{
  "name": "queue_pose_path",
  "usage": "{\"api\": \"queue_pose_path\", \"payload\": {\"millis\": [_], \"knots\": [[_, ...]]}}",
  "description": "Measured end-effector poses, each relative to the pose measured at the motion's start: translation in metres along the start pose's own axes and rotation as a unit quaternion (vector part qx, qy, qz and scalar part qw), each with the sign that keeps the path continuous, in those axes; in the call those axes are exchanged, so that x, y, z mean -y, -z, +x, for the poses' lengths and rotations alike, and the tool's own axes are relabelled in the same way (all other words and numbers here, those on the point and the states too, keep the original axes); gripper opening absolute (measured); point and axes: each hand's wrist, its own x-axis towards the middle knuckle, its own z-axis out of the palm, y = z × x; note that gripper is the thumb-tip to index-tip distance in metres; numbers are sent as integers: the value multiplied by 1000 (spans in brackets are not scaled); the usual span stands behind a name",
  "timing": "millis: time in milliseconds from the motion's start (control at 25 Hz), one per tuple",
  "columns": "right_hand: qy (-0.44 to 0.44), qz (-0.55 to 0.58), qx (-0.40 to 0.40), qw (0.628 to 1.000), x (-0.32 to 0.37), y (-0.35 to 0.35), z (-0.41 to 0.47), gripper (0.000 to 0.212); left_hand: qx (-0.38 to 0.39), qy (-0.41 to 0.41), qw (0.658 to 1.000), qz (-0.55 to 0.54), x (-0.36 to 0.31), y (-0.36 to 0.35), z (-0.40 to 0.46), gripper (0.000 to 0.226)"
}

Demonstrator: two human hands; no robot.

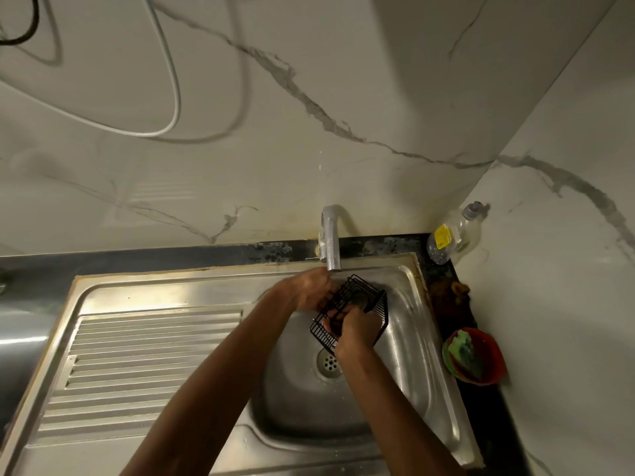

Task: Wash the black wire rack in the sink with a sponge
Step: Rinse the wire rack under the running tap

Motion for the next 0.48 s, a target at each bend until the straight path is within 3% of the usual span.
{"api": "queue_pose_path", "payload": {"millis": [160,240,480], "knots": [[17,2,6,1000,8,11,-2,31,-20,1,1000,18,5,-7,5,44],[16,-5,8,1000,18,17,-1,28,-20,-7,1000,22,9,-7,6,34],[-33,-57,66,996,37,51,13,40,-124,-58,991,-3,32,-10,5,8]]}}
